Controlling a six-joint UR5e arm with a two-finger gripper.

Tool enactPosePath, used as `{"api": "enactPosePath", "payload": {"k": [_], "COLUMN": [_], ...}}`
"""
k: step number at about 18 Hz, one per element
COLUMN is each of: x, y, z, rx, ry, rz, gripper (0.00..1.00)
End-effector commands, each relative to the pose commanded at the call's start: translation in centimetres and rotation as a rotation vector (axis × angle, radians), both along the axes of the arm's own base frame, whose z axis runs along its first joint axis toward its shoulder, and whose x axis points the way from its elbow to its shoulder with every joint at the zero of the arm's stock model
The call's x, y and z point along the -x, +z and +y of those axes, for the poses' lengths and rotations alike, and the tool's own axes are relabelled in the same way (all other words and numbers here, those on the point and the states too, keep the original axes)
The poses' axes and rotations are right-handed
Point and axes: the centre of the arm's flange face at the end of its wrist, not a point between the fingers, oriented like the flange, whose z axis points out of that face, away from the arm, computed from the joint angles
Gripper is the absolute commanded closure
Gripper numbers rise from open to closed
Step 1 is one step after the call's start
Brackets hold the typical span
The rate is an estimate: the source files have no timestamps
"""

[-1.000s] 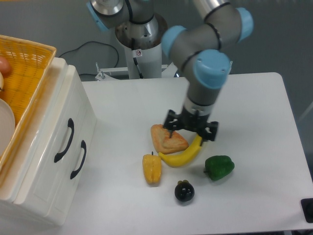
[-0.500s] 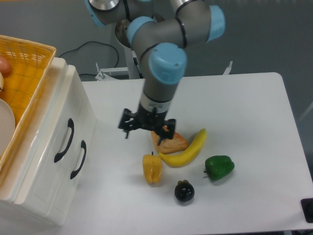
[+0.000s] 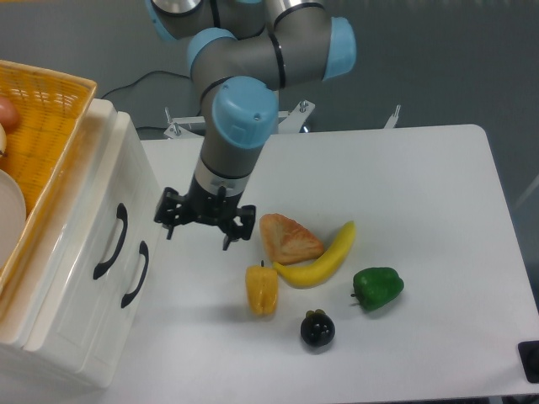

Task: Slide the top white drawer open
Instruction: 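Move the open gripper across the table to the upper drawer handle, then lower the gripper onto the black handle of the upper drawer and grasp it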

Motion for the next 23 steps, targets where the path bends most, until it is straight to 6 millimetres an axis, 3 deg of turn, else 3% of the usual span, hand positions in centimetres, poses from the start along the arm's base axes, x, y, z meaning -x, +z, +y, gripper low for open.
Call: {"api": "enactPosePath", "payload": {"k": [7,10,14,23], "x": [-1.7,-2.6,-2.6,-2.5], "y": [0.8,1.4,1.9,0.6], "z": [0.8,2.1,2.9,3.4], "rx": [-0.023,-0.011,0.028,0.036], "ry": [-0.028,-0.055,-0.070,-0.074], "rz": [-0.029,-0.033,-0.066,-0.082], "gripper": [0.00,0.00,0.00,0.00]}}
